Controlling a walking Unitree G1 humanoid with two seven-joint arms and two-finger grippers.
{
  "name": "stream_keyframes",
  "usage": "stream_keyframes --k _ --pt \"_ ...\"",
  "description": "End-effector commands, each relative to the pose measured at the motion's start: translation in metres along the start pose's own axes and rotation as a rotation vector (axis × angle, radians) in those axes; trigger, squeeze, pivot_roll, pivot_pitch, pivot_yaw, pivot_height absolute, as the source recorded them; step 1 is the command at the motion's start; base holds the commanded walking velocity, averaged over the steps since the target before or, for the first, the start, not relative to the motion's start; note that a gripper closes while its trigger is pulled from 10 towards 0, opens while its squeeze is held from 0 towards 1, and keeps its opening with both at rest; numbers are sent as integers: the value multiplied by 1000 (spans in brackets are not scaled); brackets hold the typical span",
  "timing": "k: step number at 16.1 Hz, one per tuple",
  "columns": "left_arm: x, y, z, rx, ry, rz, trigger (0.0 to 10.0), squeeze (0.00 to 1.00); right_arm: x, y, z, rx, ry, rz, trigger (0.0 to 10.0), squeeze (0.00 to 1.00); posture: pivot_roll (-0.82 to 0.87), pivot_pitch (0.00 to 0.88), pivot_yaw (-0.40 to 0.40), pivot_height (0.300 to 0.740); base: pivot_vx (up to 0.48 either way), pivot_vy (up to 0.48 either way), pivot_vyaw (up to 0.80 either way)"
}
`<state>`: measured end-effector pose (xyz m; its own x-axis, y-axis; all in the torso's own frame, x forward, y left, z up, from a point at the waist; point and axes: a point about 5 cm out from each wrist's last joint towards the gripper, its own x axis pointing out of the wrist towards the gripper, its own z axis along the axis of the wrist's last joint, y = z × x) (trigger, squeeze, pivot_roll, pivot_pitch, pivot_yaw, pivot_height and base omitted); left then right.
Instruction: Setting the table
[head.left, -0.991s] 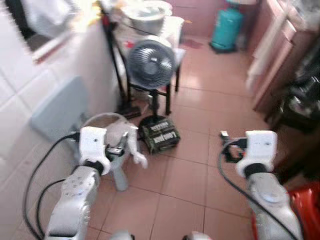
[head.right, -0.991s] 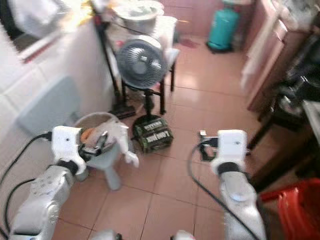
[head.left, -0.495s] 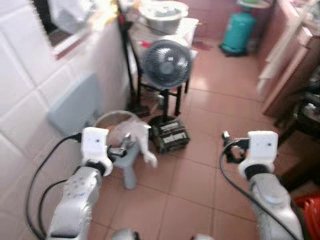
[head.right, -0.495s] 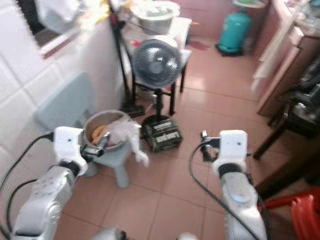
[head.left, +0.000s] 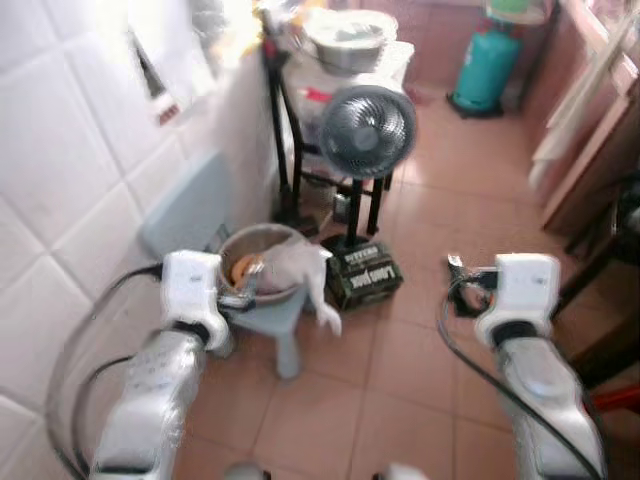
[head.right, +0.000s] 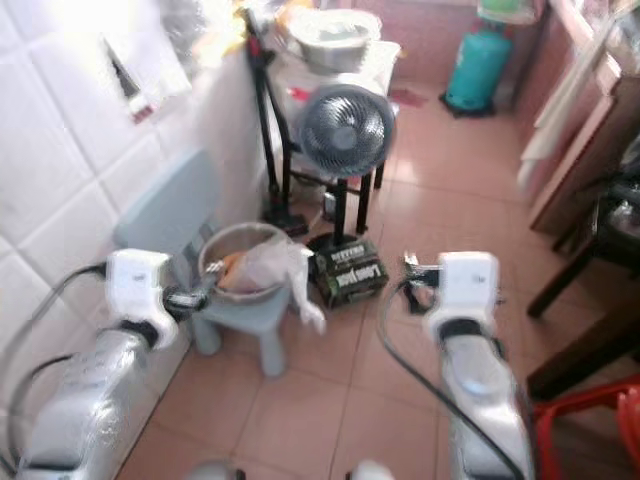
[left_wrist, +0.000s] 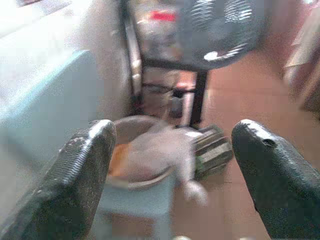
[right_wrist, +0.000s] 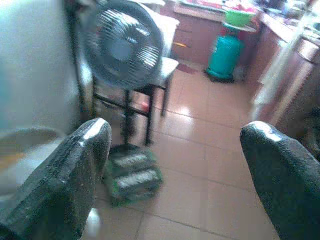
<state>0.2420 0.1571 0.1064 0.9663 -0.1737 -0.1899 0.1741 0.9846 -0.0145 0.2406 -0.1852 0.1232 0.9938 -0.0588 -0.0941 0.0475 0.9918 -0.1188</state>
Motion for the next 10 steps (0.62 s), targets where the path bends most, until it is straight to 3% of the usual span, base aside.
stream_keyframes --k 1,6,8,10 --pt "3 -5 6 -11 -30 -12 10000 0 -1 -6 -3 -5 22 -16 10000 0 6 0 21 740 0 240 -688" --pt "5 -7 13 4 -69 -15 10000 0 -3 -1 -2 3 29 3 10000 0 -15 0 34 740 0 0 -790" --pt "5 -13 13 -15 -69 -75 10000 0 -8 2 -4 -7 28 -2 10000 0 -16 0 40 740 0 0 -788" --pt "6 -11 15 15 -74 -37 10000 0 -11 2 -2 -13 11 -26 10000 0 -22 0 44 740 0 0 -788"
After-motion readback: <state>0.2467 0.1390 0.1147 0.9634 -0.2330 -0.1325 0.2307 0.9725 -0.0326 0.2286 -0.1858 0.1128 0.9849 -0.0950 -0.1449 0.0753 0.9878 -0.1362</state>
